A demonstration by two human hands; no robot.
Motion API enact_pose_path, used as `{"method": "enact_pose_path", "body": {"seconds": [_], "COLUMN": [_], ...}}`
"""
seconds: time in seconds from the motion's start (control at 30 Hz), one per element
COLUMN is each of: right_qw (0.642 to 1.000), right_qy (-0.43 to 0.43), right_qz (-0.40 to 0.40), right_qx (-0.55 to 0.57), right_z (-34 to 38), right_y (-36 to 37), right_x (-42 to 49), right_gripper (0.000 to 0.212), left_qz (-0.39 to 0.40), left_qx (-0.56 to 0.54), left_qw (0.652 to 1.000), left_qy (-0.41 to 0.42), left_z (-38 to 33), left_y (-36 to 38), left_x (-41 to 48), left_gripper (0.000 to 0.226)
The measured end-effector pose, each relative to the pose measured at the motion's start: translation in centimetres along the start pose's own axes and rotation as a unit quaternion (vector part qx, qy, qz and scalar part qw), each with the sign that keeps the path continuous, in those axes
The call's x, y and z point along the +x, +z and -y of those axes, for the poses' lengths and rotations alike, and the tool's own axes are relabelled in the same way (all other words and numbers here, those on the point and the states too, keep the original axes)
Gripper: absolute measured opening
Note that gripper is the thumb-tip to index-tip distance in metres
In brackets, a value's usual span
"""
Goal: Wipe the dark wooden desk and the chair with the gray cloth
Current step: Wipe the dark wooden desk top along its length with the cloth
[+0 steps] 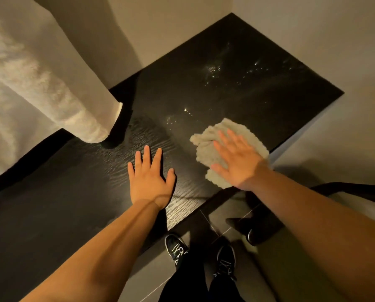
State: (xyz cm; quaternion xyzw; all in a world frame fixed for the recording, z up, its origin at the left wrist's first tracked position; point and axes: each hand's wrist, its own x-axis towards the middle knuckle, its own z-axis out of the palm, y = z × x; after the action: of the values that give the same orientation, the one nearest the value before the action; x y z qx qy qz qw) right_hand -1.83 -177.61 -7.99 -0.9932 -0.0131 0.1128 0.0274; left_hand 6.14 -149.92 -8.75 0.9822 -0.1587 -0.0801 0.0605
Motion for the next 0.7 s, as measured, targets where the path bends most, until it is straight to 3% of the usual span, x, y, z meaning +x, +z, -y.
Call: {"method": "enact_pose_path", "body": {"seconds": [0.13, 0.23, 0.33, 0.47, 0.53, 0.6, 0.7], "right_qw": [0.991, 0.995, 0.996, 0.987, 0.996, 0.998, 0.991], "right_qy": [0.125, 0.043, -0.060, -0.126, -0.070, 0.044, 0.128], "right_qz": [0.033, 0.080, 0.048, 0.092, 0.059, 0.030, 0.039], "right_qx": [0.017, 0.039, 0.050, 0.029, -0.002, -0.013, 0.022], "right_z": [-0.8, 4.4, 9.4, 6.4, 2.1, -1.6, -0.2], "right_y": [-0.5, -0.2, 1.0, -0.3, -1.2, -1.4, -1.5], "right_x": [1.6, 1.1, -0.5, 0.1, 1.0, 1.9, 2.9], "right_gripper": [0.091, 0.098, 0.088, 0.088, 0.094, 0.094, 0.083], "left_qz": [0.000, 0.010, 0.010, 0.016, 0.017, 0.018, 0.025], "left_qx": [0.013, 0.016, 0.015, 0.012, 0.008, 0.013, 0.020], "left_qw": [1.000, 1.000, 1.000, 1.000, 1.000, 1.000, 0.999], "left_qy": [-0.001, -0.007, -0.005, -0.007, -0.007, -0.010, -0.014], "left_z": [0.0, 0.1, 0.0, 0.1, -0.1, -0.3, -0.2], "left_y": [0.4, 0.4, 0.3, 0.2, 0.0, -0.1, -0.1], "left_x": [0.3, 0.3, 0.5, 0.3, 0.3, 0.5, 0.6], "left_gripper": [0.076, 0.076, 0.077, 0.078, 0.078, 0.077, 0.077]}}
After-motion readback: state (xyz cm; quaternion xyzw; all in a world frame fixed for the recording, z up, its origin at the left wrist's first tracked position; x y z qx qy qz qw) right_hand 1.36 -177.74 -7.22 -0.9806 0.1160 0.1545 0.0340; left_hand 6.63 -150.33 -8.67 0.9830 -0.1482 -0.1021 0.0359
